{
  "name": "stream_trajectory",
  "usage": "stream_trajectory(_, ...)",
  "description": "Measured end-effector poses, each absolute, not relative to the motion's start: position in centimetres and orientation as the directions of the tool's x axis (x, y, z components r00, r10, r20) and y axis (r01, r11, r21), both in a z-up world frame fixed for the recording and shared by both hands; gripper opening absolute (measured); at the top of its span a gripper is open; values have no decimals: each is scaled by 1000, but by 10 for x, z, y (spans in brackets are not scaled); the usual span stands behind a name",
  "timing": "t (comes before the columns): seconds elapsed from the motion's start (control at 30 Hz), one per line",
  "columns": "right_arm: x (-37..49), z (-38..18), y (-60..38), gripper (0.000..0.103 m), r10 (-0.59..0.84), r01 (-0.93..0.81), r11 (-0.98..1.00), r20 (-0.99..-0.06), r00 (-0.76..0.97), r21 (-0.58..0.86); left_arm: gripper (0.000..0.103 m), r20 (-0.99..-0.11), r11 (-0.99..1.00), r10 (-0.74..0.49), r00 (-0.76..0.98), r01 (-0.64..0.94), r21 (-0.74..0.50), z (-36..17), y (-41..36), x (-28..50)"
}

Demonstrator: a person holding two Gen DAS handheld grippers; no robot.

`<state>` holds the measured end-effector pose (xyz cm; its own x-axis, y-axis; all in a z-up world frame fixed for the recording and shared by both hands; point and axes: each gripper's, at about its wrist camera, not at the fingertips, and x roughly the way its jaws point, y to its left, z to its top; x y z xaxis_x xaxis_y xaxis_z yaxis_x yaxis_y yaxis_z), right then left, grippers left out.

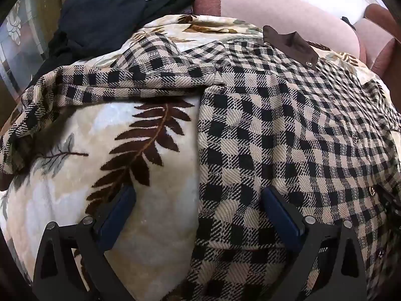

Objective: Fold large clothes

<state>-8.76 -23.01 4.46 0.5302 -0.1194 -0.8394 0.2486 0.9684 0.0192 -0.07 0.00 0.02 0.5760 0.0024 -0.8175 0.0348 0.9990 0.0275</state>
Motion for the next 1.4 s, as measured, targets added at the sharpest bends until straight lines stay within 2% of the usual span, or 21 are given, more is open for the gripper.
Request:
stream_trajectory(0.67,-87,44,-229,103,-120,248,968,-839,530,18,101,-825,999,10,565,36,37,3,0,-4)
stream_trajectory(0.87,-87,43,-228,103,-111,244,969,-843,526,25,101,-858,997,-25,513,78,17,9,7,-8)
stream_trajectory(1.1,-84,44,-238,103,-71,250,966,-854,516,70,100,-856,996,-45,514,91,2,13,12,-12)
stream_trajectory(1.13,-84,45,-240,103,-68,252,965,-851,521,77,96,-855,996,-46,516,89,0,15,12,-13)
stream_trajectory(1.17,-87,45,-238,103,-70,256,963,-848,526,79,87,-853,996,-48,519,84,-5,19,15,-15)
stream_trajectory(1.23,-89,44,-234,103,-79,256,964,-846,528,70,75,-841,997,-62,538,75,-26,29,22,-19)
stream_trajectory(1.4,-91,44,-231,103,-82,243,968,-846,527,57,75,-764,990,-63,642,-57,-129,67,78,-22)
